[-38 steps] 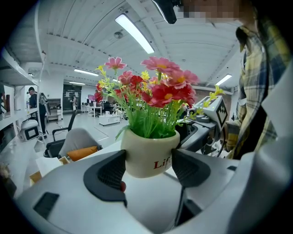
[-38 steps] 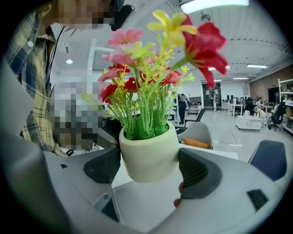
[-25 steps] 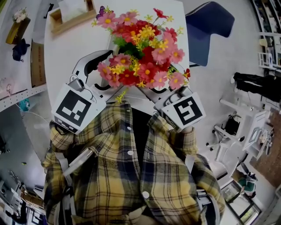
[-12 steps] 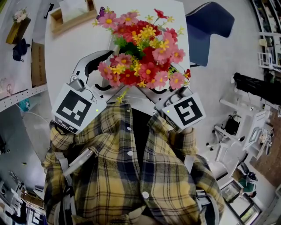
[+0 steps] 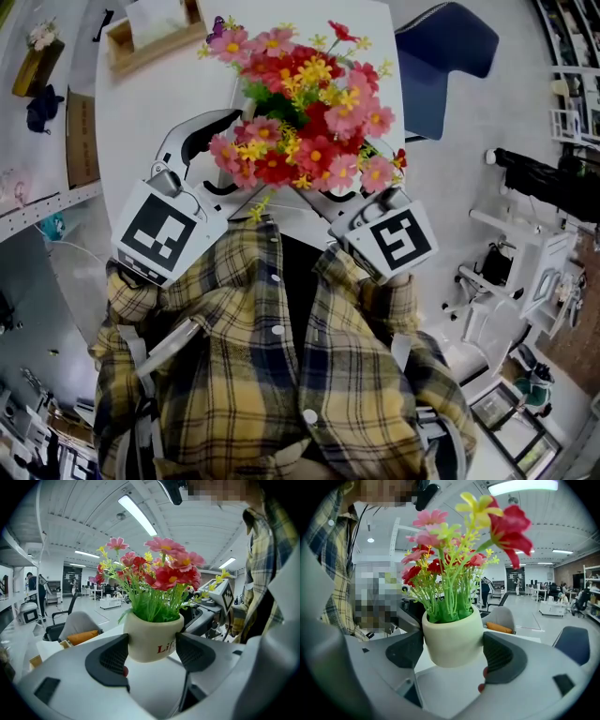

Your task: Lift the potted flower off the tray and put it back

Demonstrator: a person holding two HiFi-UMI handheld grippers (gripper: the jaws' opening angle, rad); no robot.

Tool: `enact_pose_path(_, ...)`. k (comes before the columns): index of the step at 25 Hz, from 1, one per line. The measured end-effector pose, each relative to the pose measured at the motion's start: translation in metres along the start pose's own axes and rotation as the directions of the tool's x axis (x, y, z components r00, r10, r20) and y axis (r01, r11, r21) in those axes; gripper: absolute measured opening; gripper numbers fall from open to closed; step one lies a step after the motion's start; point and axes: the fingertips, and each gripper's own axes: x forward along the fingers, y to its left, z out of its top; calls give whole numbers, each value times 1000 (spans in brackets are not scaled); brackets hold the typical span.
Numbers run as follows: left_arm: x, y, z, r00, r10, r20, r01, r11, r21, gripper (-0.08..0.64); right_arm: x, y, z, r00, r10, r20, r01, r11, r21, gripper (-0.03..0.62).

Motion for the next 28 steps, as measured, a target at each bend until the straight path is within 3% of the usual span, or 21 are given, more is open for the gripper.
enact_pose_path(17, -1, 1, 0, 999, -12, -35, 12, 1000, 6, 321, 1, 0, 0, 1000, 2, -4, -2, 1000, 5, 382)
enact_pose_path(28, 4, 2, -2, 999, -11, -38, 11, 1000, -4, 321, 2, -3, -2, 1000, 7, -2, -7, 999, -37, 382)
